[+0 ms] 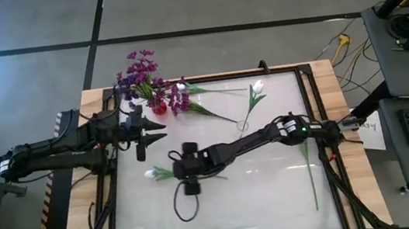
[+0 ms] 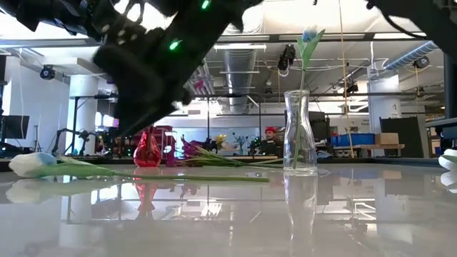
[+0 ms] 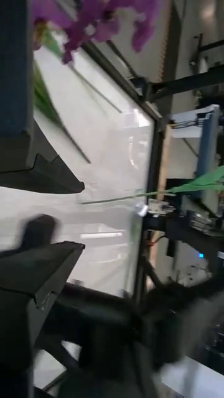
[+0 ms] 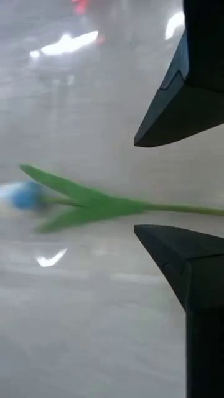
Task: Sort flowers into vase by color
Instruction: Put the white flower into the transparent vase
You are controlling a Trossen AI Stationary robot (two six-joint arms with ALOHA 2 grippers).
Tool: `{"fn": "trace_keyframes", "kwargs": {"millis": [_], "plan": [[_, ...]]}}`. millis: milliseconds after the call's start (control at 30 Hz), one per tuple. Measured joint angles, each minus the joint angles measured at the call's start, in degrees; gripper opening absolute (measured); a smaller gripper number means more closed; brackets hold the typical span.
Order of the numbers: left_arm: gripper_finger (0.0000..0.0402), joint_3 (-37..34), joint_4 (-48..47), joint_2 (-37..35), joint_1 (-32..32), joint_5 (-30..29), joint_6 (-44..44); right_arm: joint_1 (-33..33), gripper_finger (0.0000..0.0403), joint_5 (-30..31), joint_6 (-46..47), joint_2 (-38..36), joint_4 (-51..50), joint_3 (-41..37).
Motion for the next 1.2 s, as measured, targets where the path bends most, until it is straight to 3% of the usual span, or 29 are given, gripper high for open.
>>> {"fn": "trace_keyframes", "kwargs": {"millis": [167,567,700,900,1200], "plan": [[0.0123,1.3,-0.4,-1.0,0.0,0.0,0.3,-1.3,0.0209,-4.3,0.3,3.4,9.2,-0.1],[0.0123,1.1,-0.9,-1.2,0.0,0.0,1.0,-2.3,0.0184,-7.7,2.9,7.5,13.0,-0.1],[0.0123,1.1,-1.0,-1.0,0.0,0.0,1.1,-2.8,0.0148,-9.8,3.5,8.1,13.2,0.0],[0.0123,1.1,-1.0,-1.1,0.0,0.0,1.1,-2.8,0.0028,-9.9,2.9,7.8,13.5,0.0],[0.0123,5.1,-4.3,-2.1,0.1,0.0,3.6,-1.6,0.0014,-9.7,-0.1,-0.9,10.9,-0.3]]}}
